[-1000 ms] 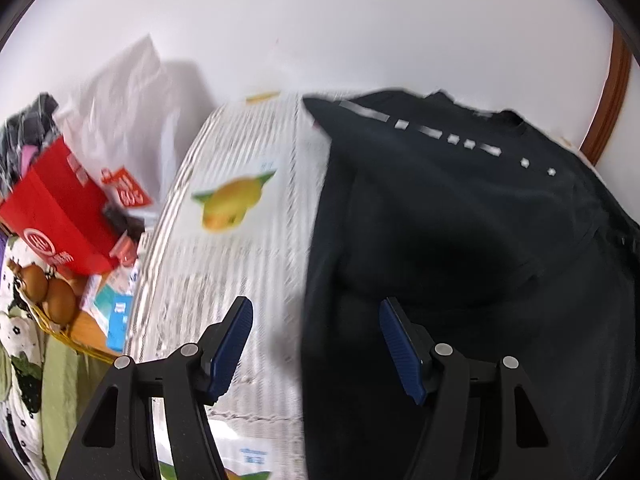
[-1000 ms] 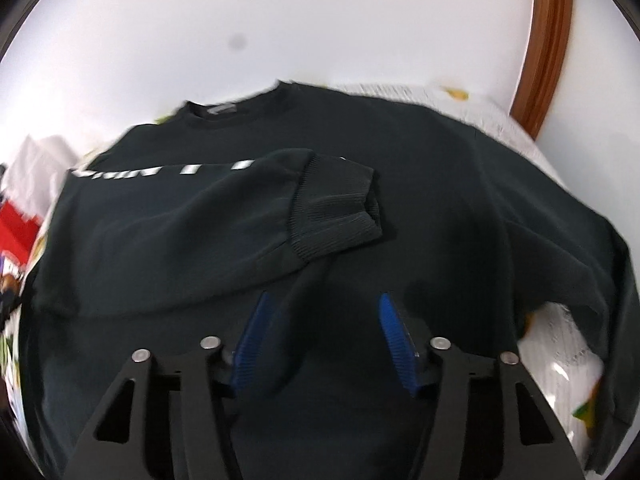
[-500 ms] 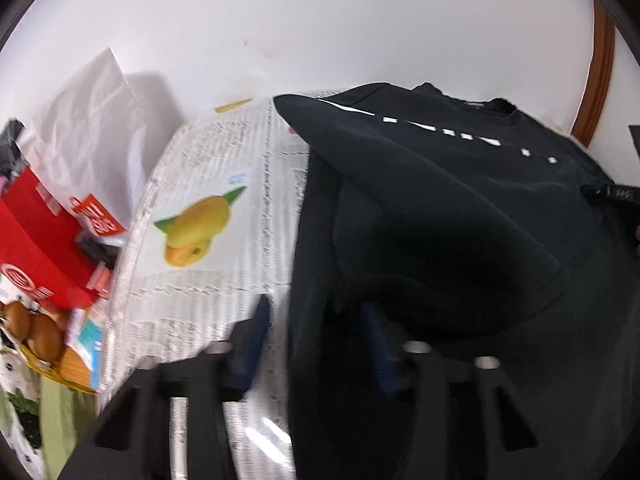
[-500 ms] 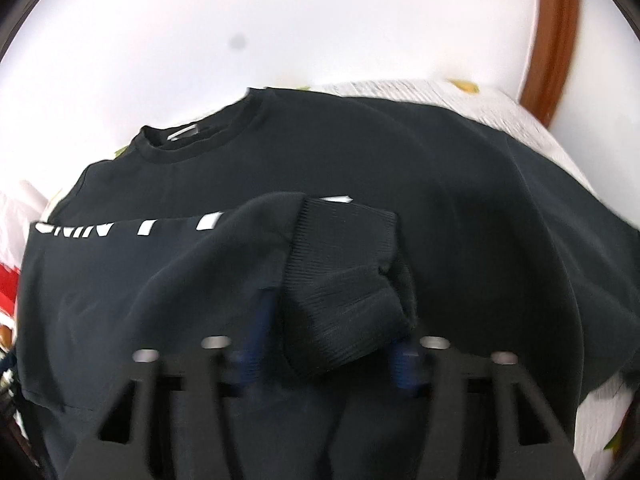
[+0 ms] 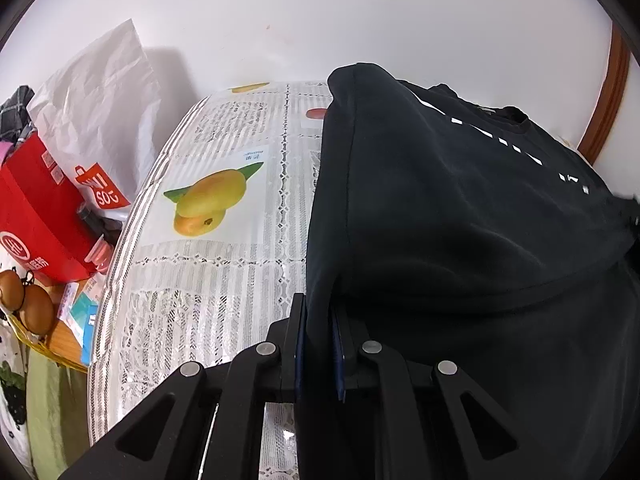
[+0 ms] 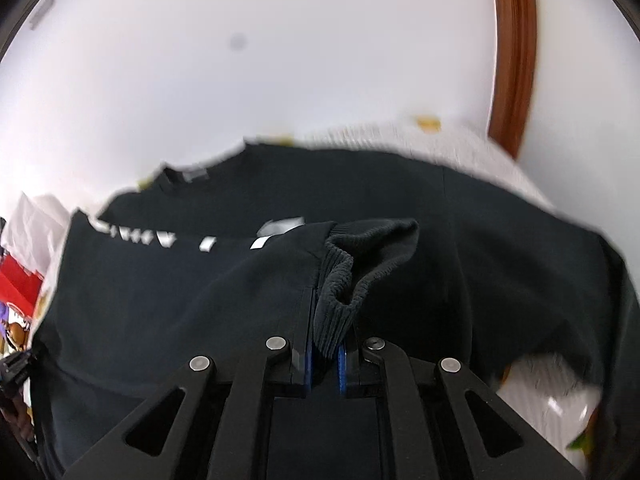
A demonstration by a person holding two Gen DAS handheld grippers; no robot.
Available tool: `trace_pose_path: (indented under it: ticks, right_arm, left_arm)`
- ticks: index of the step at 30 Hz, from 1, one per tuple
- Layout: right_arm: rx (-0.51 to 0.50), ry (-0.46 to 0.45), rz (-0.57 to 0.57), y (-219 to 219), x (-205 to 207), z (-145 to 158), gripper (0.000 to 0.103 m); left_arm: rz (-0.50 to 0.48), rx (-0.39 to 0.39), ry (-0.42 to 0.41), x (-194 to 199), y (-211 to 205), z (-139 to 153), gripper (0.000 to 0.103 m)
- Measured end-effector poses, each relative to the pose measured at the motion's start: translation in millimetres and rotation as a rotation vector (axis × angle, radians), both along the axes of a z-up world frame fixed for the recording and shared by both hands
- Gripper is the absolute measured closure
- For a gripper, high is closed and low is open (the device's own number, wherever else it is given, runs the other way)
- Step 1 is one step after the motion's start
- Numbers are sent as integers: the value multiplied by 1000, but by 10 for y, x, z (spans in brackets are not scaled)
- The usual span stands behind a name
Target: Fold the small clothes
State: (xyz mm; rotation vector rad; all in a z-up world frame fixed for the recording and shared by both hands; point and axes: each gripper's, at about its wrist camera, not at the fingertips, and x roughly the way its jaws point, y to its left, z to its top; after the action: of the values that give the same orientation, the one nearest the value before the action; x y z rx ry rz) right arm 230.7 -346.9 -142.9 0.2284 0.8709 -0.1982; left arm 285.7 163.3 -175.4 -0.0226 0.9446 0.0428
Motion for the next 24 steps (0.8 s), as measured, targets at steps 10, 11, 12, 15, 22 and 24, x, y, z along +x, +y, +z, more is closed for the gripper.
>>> trace_pose_path:
  ticks: [10,11,12,15,22,24]
  right_arm:
    - [-184,73,-55,133,-233,106,74]
    - [-222,45,-39,238,-227,219,66]
    - [-241,28,-9,342,-198,301,58]
    - [-258,-26,100,731,-17,466,45]
    - [-218,-68,387,1976,851,411,45]
    - [-208,-82,468,2323,1098,376,45]
  left_arm:
    - [-1,-35,9,-111,98,69,86]
    - [-1,-33,8,-118,100,74,82]
    - [-1,-27,9,-127,100,76,79]
    - [-6,-25,8,-139,84,90,78]
    - [-21,5,-2,-196,53,106,77]
    - [-29,2,-6,-214,66,116,74]
